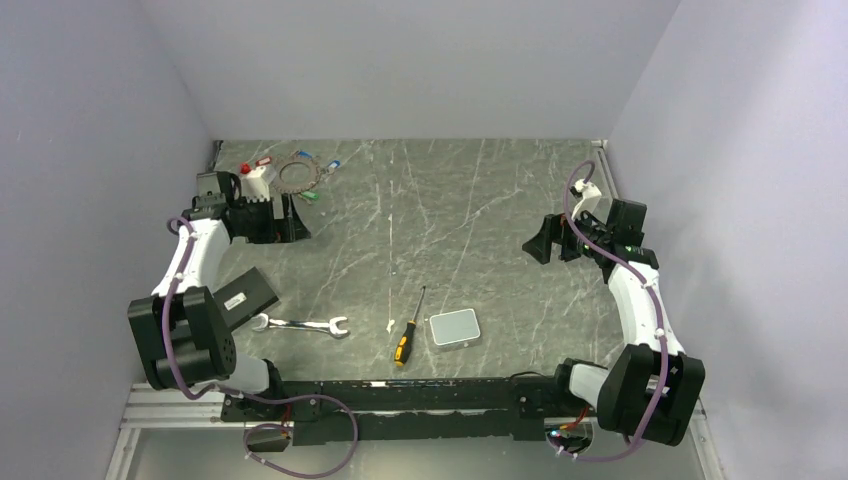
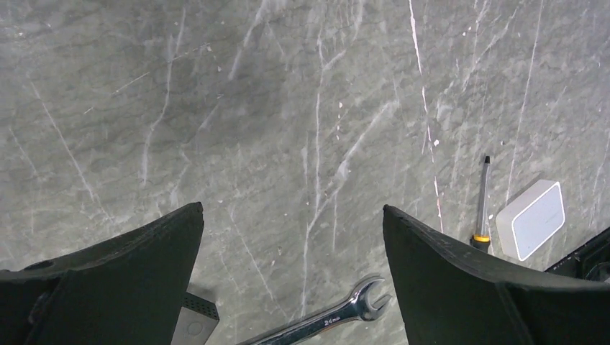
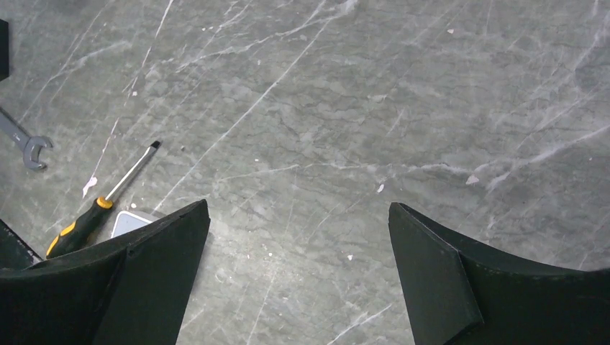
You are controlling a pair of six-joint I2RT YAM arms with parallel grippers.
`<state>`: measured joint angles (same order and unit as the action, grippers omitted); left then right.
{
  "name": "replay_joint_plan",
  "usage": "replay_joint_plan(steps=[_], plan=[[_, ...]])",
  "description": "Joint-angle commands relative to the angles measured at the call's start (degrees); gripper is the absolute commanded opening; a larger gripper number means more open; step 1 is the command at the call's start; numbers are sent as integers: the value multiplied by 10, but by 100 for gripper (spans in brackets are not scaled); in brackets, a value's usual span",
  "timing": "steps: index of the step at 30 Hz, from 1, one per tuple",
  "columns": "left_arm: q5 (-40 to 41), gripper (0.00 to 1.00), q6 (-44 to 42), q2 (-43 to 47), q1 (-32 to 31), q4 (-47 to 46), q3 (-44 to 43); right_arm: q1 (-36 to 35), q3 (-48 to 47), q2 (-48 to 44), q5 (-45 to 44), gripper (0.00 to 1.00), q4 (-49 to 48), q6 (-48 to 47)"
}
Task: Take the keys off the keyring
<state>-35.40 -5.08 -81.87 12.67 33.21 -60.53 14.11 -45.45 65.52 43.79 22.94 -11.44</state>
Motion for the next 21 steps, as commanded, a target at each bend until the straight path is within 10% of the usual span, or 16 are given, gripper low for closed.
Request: replay_joint_plan(steps=[1,21], plan=[[12,99,-4,-3,0,-20,-29,0,-3,-10,5,100,-24,4],[-9,99,-97,-445,35,77,-503,0,-13,2,5,100,-7,-6]])
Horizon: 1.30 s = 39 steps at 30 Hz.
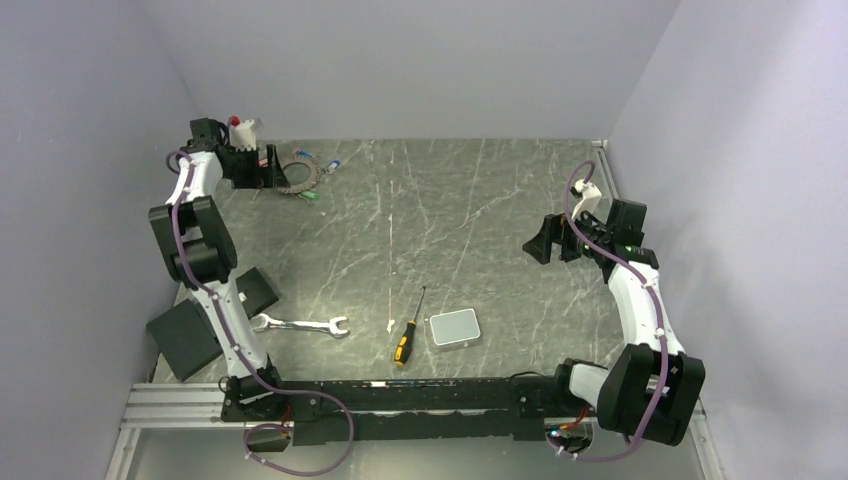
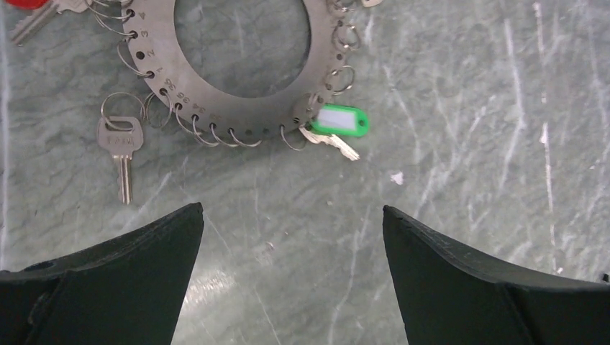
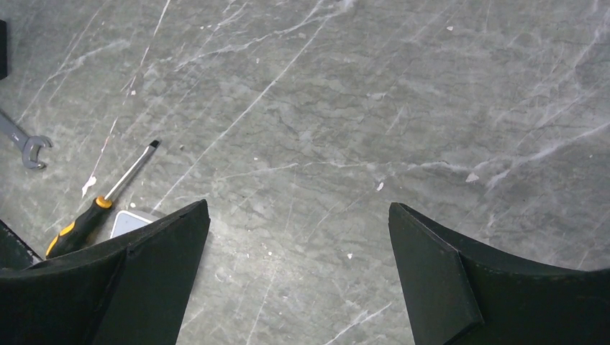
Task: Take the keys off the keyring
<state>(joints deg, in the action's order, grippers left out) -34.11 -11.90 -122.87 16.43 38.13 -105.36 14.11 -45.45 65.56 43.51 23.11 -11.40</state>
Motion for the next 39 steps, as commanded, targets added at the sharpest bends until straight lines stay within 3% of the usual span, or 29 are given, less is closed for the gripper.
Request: replay_joint_plan(steps=[1,6,12,24,30,39], plan=[[-22,99,-30,-41,-3,18,-58,0,-14,2,9,100,-8,-7],[-48,97,-34,-65,-14,5,-82,0,-14,6,4,100,-8,-6],[12,94,-35,-105,-41,-15,-131,0,-15,12,5,100,-5,-6],[14,82,3,-210,-58,-10,-244,0,-17,22,-3,100,-1,-11],[18,76,-29,-165,-71,0,-145,0,-18,22,-7,100,-1,-11],[-3,67,-56,-2,-140,-2,134,0,-17,15,1,100,-2,-8]])
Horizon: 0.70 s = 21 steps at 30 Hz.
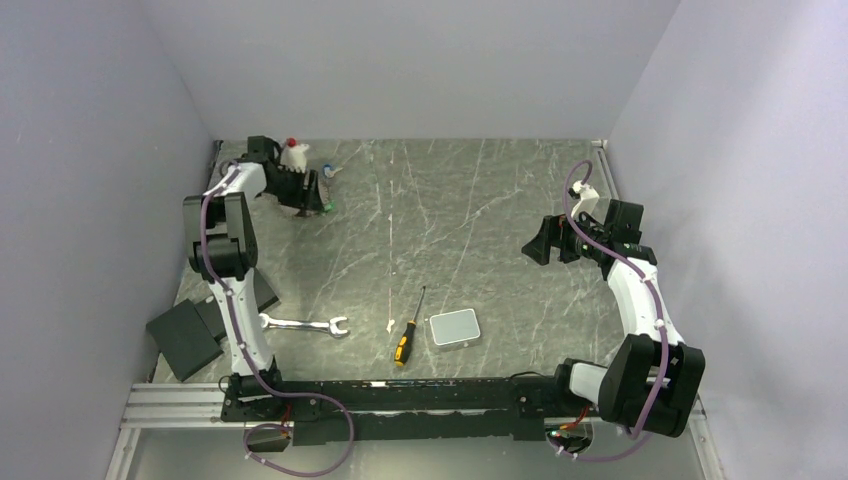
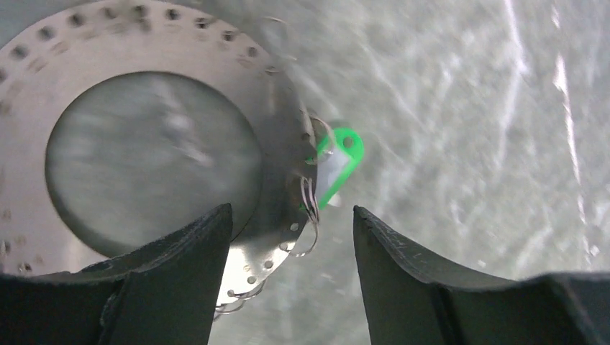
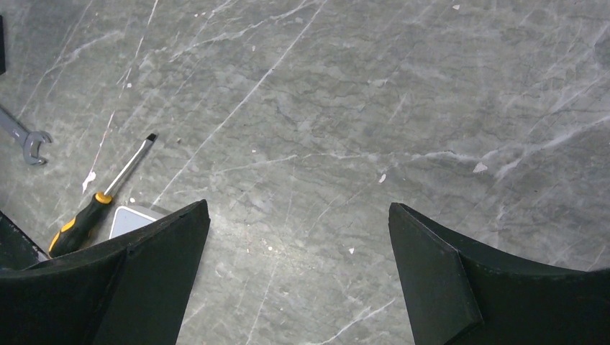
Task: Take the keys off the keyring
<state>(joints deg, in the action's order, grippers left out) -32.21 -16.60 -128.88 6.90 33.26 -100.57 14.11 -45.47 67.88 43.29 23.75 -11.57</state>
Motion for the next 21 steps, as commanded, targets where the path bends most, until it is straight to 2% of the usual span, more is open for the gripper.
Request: replay_joint_plan(steps=[1,5,9,13,21], plan=[[-30,67,-5,72,-57,49,108,0,-16,-8,5,100,-9,-6],[-49,73,-6,136,-118,67,185,0,-17,-10,9,100,-7,-6],[-57,80,-39,188,-136,102,186,0,-15,-15,15,100,-8,-7],[-5,82,-106,210,-136,149,160,0,-13,-23,21,100,-10,-10],[91,81,-194,270,-168,105,230,0,-10,-30,25,100,-14,-8]])
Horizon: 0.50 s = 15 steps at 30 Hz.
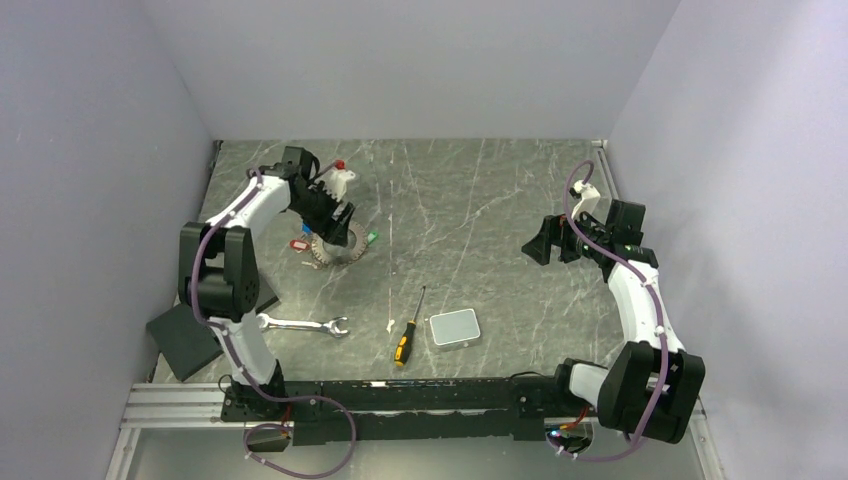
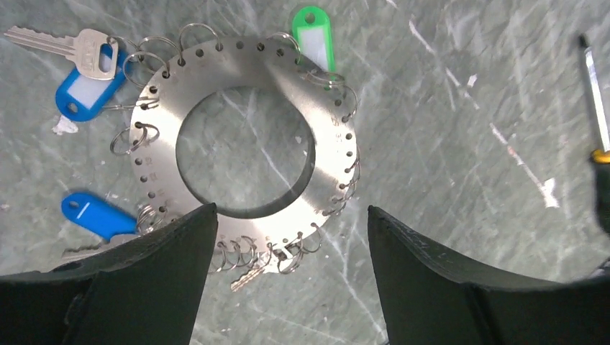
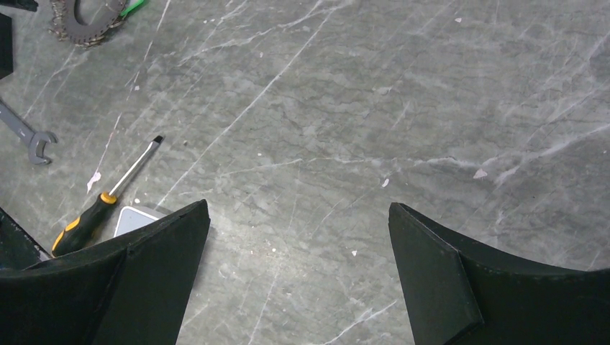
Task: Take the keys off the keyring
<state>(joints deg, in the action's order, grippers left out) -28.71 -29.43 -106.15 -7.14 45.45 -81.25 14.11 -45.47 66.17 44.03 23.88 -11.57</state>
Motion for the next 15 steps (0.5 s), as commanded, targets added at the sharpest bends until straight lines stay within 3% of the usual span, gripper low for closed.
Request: replay_joint_plan(steps=[1,15], plan=[[80,81,-73,49,-39,-31,58,0,-9,-13,19,100,-16,-8],[147,86,-141,-6,-81,-84,102,-1,8,-44,46,100,-34,-14]])
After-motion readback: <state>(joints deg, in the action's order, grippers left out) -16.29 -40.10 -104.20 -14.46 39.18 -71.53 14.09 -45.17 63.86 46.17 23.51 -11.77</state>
